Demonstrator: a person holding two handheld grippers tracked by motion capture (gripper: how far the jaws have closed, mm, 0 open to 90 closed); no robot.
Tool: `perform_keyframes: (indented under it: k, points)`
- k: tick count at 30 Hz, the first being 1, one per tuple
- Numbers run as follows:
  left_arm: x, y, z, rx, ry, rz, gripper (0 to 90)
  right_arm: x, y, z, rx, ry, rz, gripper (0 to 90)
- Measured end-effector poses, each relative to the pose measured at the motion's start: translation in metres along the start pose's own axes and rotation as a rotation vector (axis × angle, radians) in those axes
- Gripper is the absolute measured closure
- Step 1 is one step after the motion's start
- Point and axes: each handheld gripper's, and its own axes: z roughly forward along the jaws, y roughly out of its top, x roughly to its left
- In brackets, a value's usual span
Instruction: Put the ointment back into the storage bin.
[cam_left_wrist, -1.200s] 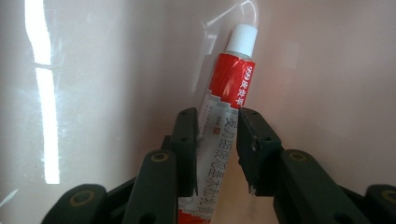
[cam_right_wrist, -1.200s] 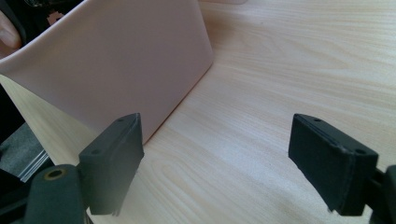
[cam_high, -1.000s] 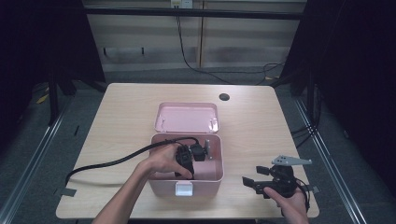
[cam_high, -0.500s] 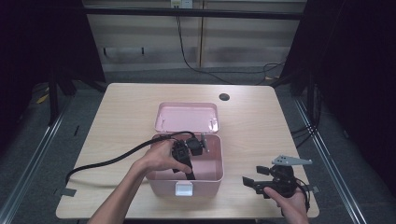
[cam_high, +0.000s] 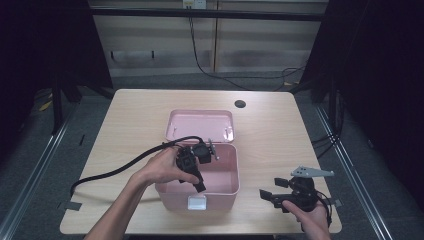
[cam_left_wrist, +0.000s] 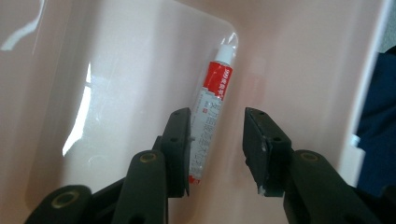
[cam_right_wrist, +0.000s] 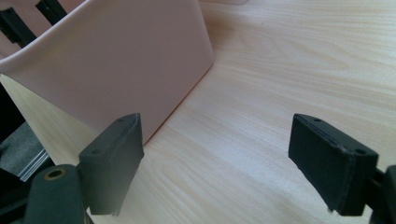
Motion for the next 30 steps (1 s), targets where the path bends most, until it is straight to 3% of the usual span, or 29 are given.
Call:
perform_keyframes:
  k: [8, 13, 20, 27, 30]
  points:
    - [-0.005, -0.007, -0.017, -0.051, -0.008, 0.007, 56.0, 0.0, 0.0, -0.001, -0.002, 0.001, 0.005, 17.8]
    - [-0.006, -0.012, -0.03, -0.078, 0.016, -0.023, 52.4, 0.0, 0.0, -0.001, 0.0, 0.002, 0.006, 17.8]
    - [-0.011, -0.02, -0.046, -0.103, 0.062, -0.025, 45.4, 0.0, 0.0, 0.0, 0.0, 0.002, 0.006, 17.8]
    - [-0.005, -0.041, -0.057, -0.156, 0.072, -0.052, 43.0, 0.0, 0.0, -0.001, -0.003, 0.001, 0.009, 17.8]
    - [-0.005, -0.049, -0.061, -0.163, 0.106, -0.057, 43.1, 0.0, 0.0, 0.0, -0.002, 0.003, 0.003, 17.8]
